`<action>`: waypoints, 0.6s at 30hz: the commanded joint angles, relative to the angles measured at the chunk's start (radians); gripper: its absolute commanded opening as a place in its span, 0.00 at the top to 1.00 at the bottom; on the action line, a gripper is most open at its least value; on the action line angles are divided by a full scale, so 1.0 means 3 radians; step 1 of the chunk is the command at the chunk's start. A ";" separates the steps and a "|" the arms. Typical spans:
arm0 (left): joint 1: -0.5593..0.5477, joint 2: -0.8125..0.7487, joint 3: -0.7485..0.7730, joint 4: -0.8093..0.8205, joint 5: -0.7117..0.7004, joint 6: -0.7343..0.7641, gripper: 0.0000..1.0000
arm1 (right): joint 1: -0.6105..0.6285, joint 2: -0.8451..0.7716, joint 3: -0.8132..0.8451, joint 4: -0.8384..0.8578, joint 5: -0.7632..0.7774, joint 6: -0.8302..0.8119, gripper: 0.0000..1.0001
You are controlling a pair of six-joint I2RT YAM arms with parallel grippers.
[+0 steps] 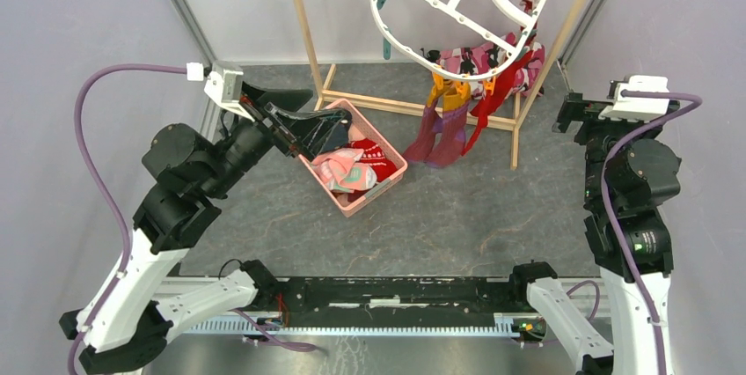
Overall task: Clip the socks to the hanger
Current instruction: Reset both arms
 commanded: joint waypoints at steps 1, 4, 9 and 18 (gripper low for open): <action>0.0012 -0.0027 -0.0057 -0.0039 -0.0136 -0.0102 0.00 | -0.0008 -0.0001 -0.0043 0.0070 0.0177 -0.0112 0.02; 0.0012 -0.0018 -0.0100 -0.0031 -0.0155 -0.0105 0.00 | -0.0009 -0.0027 -0.0080 0.0201 0.0422 -0.0295 0.02; 0.0010 0.0002 -0.0169 0.0028 -0.0156 -0.0118 0.00 | -0.0010 -0.0013 -0.0176 0.0654 0.0896 -0.0917 0.02; 0.0009 0.0158 -0.0059 0.0010 -0.0146 -0.0038 0.00 | -0.0010 0.0161 -0.0165 0.1035 0.0940 -0.1244 0.02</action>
